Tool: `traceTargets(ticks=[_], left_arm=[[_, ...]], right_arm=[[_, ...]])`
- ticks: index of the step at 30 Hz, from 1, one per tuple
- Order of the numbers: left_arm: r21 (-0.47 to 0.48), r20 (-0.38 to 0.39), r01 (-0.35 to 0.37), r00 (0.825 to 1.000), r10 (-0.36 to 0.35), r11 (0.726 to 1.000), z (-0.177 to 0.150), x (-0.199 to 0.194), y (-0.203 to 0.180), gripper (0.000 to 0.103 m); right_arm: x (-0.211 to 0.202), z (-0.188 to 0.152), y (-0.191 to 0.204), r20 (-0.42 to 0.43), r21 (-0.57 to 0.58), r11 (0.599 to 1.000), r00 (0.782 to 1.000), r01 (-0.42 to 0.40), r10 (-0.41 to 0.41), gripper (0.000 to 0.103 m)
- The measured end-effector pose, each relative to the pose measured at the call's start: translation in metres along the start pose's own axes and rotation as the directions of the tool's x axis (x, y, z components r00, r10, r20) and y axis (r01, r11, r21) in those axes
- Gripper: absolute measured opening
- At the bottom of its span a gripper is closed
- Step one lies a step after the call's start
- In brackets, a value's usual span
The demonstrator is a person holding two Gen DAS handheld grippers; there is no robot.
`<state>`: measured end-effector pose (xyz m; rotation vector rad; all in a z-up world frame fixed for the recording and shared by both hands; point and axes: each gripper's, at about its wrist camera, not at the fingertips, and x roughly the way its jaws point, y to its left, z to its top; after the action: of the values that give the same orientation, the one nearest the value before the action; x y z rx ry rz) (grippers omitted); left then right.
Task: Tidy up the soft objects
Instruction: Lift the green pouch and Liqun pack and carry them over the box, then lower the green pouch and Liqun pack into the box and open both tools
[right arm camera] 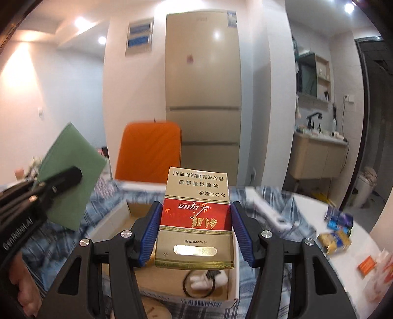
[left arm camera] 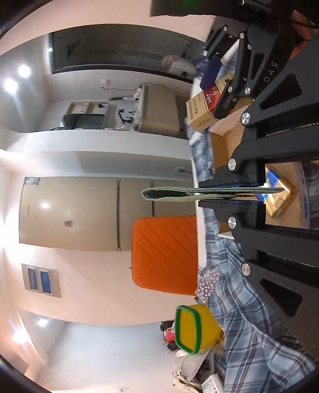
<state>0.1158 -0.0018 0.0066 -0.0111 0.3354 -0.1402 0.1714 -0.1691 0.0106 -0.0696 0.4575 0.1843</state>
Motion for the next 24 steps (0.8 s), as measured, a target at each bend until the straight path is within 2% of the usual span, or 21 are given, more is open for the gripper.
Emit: traceTargets(ticks=[4,9,18,20,22,24], left_arm=[[0.051,-0.026,-0.015,1.0,0.016,0.999,-0.009,0.004,-0.01,0.006],[0.01,-0.066,0.007,0.998,-0.006,1.0,-0.011,0.01,-0.001,0.006],[0.008,-0.098,0.003,0.995,-0.003,1.0,-0.013,0.014,-0.002,0.006],[0.01,-0.107,0.003,0.994,-0.002,1.0,-0.014,0.015,-0.002,0.006],[0.012,-0.112,-0.002,0.994,0.003,1.0,-0.013,0.018,-0.001,0.006],[0.014,-0.123,-0.008,0.992,0.01,1.0,-0.013,0.02,-0.001,0.006]], right_arm=[[0.018,-0.009,0.006,-0.065,-0.026,0.999,0.997,-0.035,0.033,0.059],[0.033,-0.016,0.001,-0.131,-0.008,0.998,0.99,-0.061,0.059,0.059],[0.051,-0.025,-0.014,-0.223,0.057,0.994,0.969,-0.093,0.103,0.06],[0.053,-0.025,-0.014,-0.234,0.064,0.994,0.967,-0.091,0.104,0.062],[0.052,-0.024,-0.016,-0.228,0.07,0.994,0.968,-0.088,0.102,0.071],[0.048,-0.023,-0.016,-0.215,0.073,0.994,0.972,-0.085,0.099,0.075]])
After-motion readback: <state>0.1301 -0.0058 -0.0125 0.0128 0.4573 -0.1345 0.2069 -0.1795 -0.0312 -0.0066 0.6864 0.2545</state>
